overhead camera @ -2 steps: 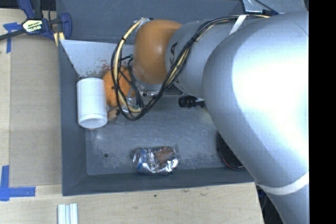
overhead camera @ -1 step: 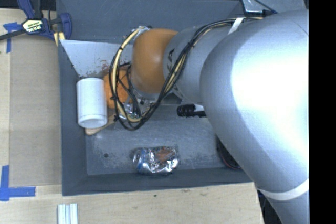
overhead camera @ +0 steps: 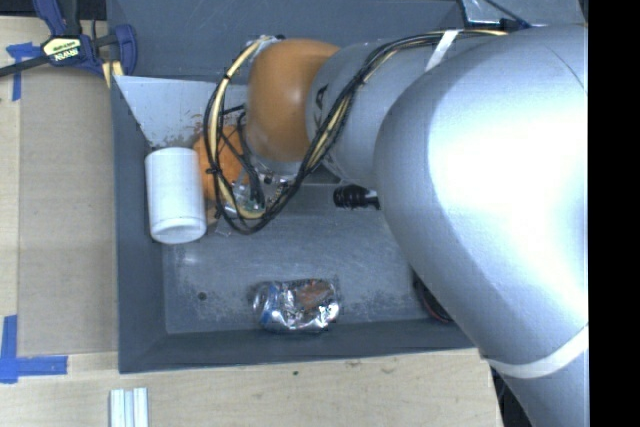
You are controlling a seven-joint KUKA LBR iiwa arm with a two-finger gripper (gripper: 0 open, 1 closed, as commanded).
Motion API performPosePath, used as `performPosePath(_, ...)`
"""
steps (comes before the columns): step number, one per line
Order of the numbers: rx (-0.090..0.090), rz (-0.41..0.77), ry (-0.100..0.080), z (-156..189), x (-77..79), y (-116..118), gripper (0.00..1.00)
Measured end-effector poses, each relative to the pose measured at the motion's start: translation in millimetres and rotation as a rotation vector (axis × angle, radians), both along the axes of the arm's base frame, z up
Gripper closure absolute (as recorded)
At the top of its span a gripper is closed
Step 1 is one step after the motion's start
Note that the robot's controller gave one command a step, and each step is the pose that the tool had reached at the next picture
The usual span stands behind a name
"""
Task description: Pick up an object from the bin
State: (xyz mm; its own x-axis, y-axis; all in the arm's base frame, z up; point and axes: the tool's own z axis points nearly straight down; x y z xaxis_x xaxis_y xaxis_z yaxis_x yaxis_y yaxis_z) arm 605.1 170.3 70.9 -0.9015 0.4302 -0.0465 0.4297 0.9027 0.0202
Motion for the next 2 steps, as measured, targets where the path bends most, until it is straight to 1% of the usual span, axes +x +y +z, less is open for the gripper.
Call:
performPosePath(1, -0.001, -0.218, -0.008, 2, -22.2, 16, 0.00)
performPosePath(2, -0.030, 0.019, -0.013, 1, -31.5, 31, 0.00)
